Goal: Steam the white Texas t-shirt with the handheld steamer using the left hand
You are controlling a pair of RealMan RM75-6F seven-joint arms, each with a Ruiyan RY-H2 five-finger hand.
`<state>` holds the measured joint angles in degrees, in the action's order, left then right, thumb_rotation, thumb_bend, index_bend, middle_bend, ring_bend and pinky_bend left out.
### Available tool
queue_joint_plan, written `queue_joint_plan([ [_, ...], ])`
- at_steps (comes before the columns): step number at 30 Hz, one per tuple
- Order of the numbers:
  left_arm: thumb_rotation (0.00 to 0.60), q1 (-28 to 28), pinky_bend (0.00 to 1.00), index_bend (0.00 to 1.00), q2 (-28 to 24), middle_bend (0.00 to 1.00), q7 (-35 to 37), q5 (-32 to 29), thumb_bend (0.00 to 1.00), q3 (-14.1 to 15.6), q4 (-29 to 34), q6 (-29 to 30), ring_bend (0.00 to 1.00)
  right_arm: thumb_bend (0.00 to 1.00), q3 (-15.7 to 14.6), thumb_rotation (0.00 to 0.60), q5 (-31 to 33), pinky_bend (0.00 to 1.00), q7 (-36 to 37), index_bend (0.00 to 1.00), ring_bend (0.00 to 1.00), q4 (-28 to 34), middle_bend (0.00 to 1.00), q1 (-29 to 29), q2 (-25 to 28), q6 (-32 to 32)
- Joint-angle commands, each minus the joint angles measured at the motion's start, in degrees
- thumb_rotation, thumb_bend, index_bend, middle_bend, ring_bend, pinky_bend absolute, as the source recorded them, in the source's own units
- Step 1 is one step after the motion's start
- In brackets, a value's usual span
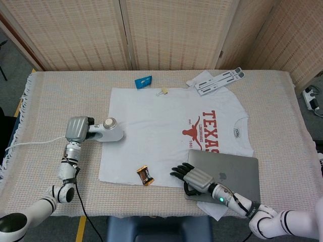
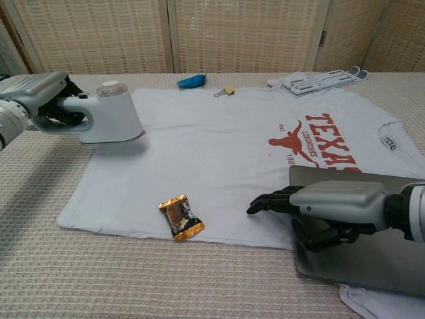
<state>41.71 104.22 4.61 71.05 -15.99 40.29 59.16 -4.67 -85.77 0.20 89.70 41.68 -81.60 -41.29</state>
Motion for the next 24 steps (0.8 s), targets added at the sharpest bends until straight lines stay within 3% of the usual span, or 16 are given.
queue_joint_plan([
  [1, 0.600, 1.08, 0.74, 0.90, 0.13, 0.99, -1.48, 2.25, 0.35, 0.91, 3.81, 1.77, 0.82, 0.92, -0.01, 0.199, 0.08, 0.00, 0.04, 0.00, 0.00, 0.02, 0.00, -0.04, 0.08, -0.06],
  [6, 0.600, 3.93, 0.74, 0.90, 4.04, 0.99, -5.29, 2.34, 0.35, 0.46, 3.71, 1.16, 0.82, 0.92, 0.07, 0.198, 0.56, 0.00, -0.15, 0.00, 0.00, 0.07, 0.00, -0.12, 0.31, -0.08],
  [13, 0.600, 5.88, 0.74, 0.90, 9.12, 0.99, -7.26, 2.38, 0.35, 0.71, -2.60, 0.62, 0.82, 0.92, 0.14, 0.201, 1.23, 0.00, -0.52, 0.00, 0.00, 0.16, 0.00, -0.13, 0.35, 0.20],
  [24, 0.600, 2.20, 0.74, 0.90, 7.42, 0.99, -1.76, 9.50, 0.35, 8.08, -7.88, 4.27, 0.82, 0.92, 0.02, 0.202, 0.95, 0.00, -0.49, 0.00, 0.00, 0.21, 0.00, 0.07, -0.01, 0.46],
])
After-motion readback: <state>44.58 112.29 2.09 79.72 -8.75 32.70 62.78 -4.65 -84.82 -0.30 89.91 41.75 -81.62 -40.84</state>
